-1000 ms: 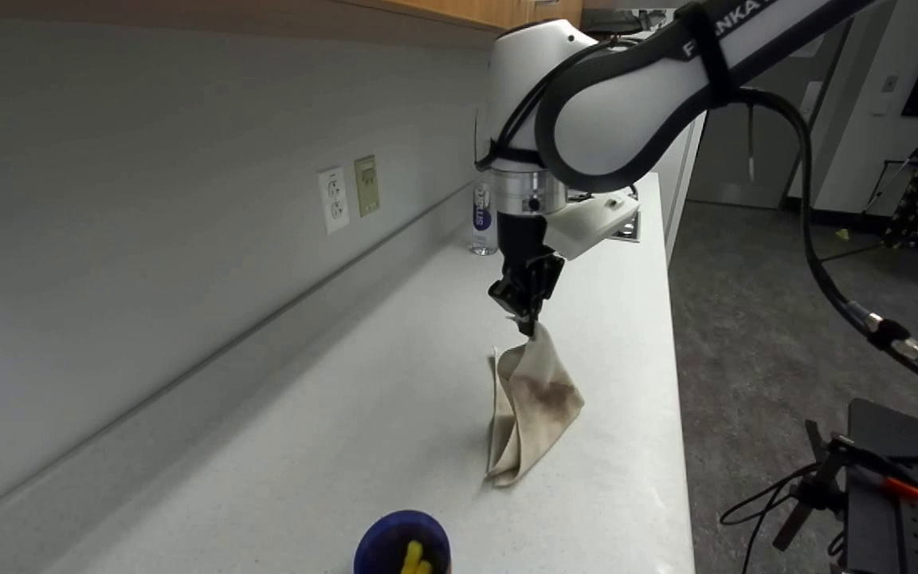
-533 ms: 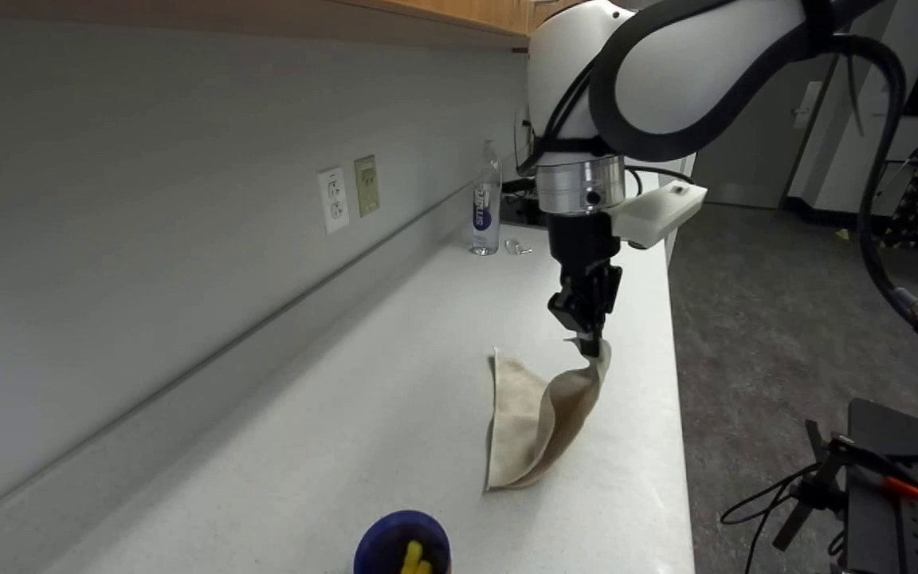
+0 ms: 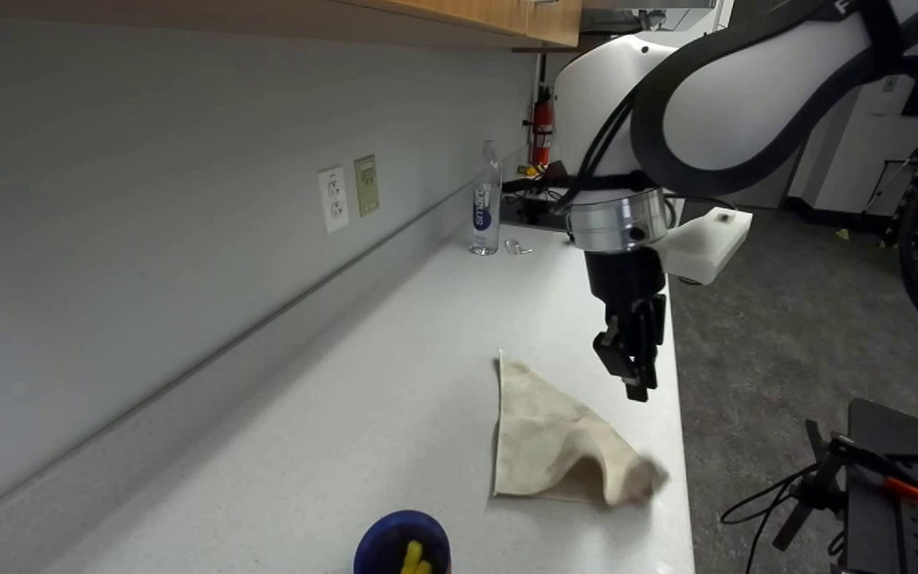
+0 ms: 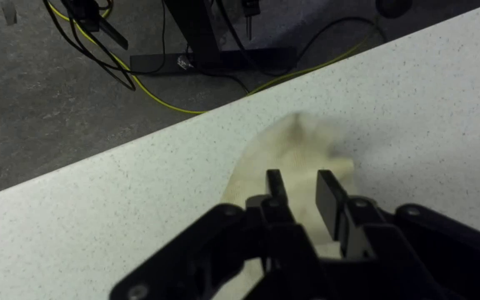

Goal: Unfold the cloth on the counter

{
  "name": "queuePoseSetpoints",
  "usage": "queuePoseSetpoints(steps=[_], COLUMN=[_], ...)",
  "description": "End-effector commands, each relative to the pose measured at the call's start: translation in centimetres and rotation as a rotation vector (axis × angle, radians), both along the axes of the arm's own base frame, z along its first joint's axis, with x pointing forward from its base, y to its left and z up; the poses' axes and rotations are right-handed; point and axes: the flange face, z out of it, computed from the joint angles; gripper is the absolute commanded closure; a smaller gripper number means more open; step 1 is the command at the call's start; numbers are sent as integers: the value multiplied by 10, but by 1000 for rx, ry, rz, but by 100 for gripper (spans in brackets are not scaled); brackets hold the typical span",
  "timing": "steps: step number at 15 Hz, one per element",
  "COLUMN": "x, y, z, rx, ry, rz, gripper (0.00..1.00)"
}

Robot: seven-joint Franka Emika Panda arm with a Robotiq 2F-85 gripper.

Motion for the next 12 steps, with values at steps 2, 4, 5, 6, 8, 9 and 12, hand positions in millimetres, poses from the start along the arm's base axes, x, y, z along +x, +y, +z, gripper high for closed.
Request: queuePoseSetpoints(steps=[2, 4, 5, 6, 8, 9, 12], x=[-20, -19, -16, -11, 0, 6, 25], y=[-1, -2, -3, -5, -6, -4, 9], z=[8, 11, 13, 17, 21, 20, 9], rx=[18, 10, 9, 6, 0, -12, -61], ry=[44, 41, 31, 12, -19, -42, -121], rz=[26, 28, 25, 22, 23, 33, 98], gripper=[33, 20, 12, 5, 0, 0, 0])
